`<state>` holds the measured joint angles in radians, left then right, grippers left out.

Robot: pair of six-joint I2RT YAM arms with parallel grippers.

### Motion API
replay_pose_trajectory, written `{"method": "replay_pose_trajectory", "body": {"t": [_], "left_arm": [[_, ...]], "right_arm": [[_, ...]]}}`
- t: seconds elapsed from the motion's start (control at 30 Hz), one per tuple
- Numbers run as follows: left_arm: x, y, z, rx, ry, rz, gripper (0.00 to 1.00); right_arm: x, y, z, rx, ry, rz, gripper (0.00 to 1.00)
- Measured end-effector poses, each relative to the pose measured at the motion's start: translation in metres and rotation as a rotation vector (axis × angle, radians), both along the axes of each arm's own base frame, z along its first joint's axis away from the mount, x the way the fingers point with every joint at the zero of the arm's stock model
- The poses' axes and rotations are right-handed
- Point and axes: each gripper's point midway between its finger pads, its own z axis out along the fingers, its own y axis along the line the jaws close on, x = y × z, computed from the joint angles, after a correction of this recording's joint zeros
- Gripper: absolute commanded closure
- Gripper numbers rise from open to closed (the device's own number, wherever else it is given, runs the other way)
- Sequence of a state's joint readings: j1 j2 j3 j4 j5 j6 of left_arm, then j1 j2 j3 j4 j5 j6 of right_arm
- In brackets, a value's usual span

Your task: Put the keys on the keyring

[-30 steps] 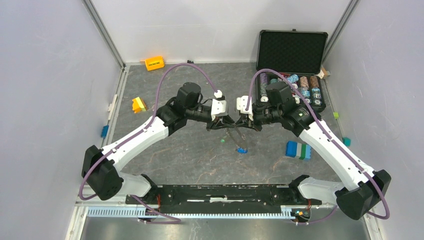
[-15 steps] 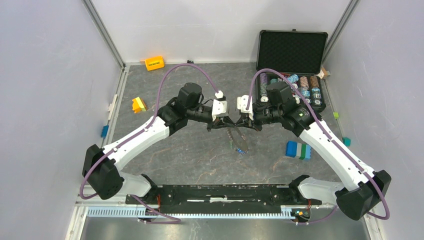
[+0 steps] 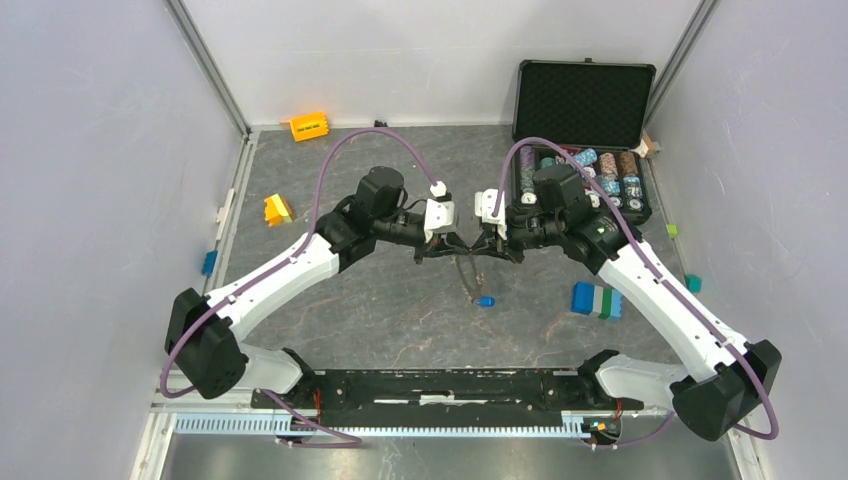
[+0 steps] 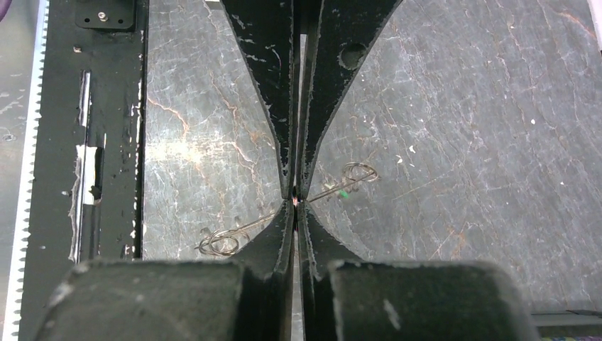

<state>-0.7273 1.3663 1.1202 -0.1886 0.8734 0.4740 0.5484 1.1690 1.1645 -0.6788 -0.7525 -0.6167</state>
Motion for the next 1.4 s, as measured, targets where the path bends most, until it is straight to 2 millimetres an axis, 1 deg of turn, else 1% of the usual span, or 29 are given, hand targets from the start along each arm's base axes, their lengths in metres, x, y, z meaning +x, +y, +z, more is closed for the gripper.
{"method": "replay_pose_trajectory", "body": {"t": [0.17,0.27,0.33,0.4,0.53,0.63,0.77,0.97,1.1,1.23,1.4], "left_arm": [[-0.001,0.000,-0.002,0.000,0.026,0.009,0.98],[-0.002,0.000,-0.002,-0.004,0.046,0.012,0.98],[-0.003,0.000,-0.002,-0.011,0.057,0.009,0.98],[-0.004,0.001,-0.003,-0.021,0.068,0.005,0.98],[-0.006,0.005,-0.006,-0.033,0.088,-0.003,0.98],[-0.006,0.008,-0.006,-0.041,0.097,-0.009,0.98],[-0.010,0.010,-0.001,-0.070,0.092,-0.033,0.98],[-0.016,0.010,0.006,-0.096,0.092,-0.067,0.98],[-0.016,0.008,0.010,-0.112,0.092,-0.071,0.98],[-0.017,0.007,0.012,-0.122,0.101,-0.076,0.98],[-0.017,0.007,0.014,-0.131,0.100,-0.078,0.98]], "right_arm": [[0.001,0.000,-0.002,0.007,0.004,-0.011,0.77],[0.003,-0.001,-0.002,0.010,-0.001,-0.018,0.70],[0.004,-0.001,-0.001,0.013,-0.009,-0.022,0.63],[0.004,-0.002,-0.002,0.015,-0.017,-0.027,0.60],[0.005,-0.007,-0.001,0.021,-0.037,-0.041,0.59],[0.005,-0.011,0.000,0.027,-0.055,-0.046,0.61],[0.002,-0.014,-0.002,0.028,-0.076,-0.034,0.64],[-0.004,-0.012,-0.008,0.034,-0.075,0.013,0.65],[-0.010,-0.009,-0.011,0.048,-0.063,0.044,0.64],[-0.015,-0.007,-0.011,0.065,-0.049,0.071,0.63],[-0.017,-0.004,-0.008,0.085,-0.051,0.088,0.64]]}}
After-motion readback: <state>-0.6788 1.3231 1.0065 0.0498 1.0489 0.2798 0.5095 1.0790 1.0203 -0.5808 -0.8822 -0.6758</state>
